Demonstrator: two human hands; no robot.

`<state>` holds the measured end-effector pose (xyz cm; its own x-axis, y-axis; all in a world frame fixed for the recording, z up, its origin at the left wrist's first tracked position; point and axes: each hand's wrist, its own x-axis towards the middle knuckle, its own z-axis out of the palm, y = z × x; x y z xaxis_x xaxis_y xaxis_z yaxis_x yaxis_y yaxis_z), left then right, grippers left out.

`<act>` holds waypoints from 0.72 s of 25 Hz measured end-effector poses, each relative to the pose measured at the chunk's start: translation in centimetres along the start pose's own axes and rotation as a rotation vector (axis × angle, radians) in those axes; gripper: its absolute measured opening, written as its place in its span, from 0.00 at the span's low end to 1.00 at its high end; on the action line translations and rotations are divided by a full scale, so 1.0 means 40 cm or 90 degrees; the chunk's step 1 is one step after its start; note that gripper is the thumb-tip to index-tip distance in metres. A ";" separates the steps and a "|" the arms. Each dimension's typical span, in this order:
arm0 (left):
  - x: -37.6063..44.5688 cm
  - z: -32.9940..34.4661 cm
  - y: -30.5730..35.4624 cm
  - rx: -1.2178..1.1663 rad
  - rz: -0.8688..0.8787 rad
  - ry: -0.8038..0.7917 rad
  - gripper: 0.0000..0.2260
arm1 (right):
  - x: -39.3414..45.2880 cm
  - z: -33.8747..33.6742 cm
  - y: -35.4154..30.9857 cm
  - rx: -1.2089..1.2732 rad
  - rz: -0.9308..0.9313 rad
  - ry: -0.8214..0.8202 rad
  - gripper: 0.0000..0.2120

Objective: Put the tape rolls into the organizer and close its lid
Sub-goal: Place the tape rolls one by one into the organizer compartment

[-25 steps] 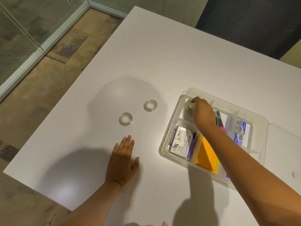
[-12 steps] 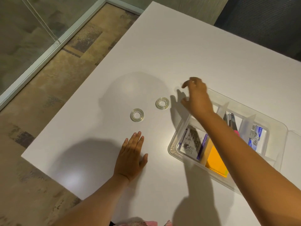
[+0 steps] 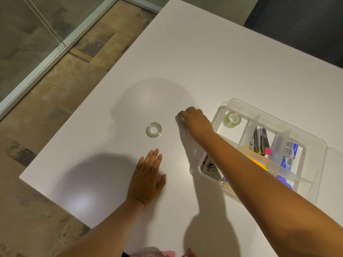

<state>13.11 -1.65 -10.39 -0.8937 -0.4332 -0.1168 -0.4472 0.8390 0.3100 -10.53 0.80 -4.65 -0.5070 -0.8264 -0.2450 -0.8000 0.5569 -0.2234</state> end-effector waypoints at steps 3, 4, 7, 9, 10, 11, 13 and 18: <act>-0.002 0.002 -0.002 -0.003 -0.003 0.008 0.25 | -0.019 -0.039 0.028 0.121 0.068 0.056 0.22; 0.000 0.002 -0.003 -0.003 -0.004 0.008 0.25 | -0.030 -0.056 0.044 0.150 0.087 0.091 0.24; -0.001 0.003 -0.002 -0.002 -0.011 -0.005 0.25 | -0.090 -0.105 0.107 0.213 0.141 0.166 0.24; 0.003 0.004 -0.001 0.003 -0.019 -0.010 0.26 | -0.137 -0.120 0.153 0.199 0.177 0.161 0.24; 0.004 0.005 -0.001 0.005 -0.023 -0.013 0.26 | -0.157 -0.121 0.173 0.190 0.208 0.149 0.24; 0.006 0.005 -0.001 0.005 -0.027 -0.014 0.26 | -0.173 -0.119 0.187 0.189 0.245 0.137 0.24; 0.006 0.004 0.000 0.007 -0.031 -0.013 0.26 | -0.193 -0.106 0.201 0.200 0.320 0.106 0.25; 0.007 0.005 0.001 0.009 -0.036 -0.012 0.26 | -0.173 -0.096 0.194 0.230 0.430 0.026 0.29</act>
<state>12.83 -1.67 -10.59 -0.8675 -0.4738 -0.1517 -0.4973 0.8178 0.2897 -14.47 10.54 -1.06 -0.8656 -0.2950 -0.4046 -0.1604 0.9288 -0.3339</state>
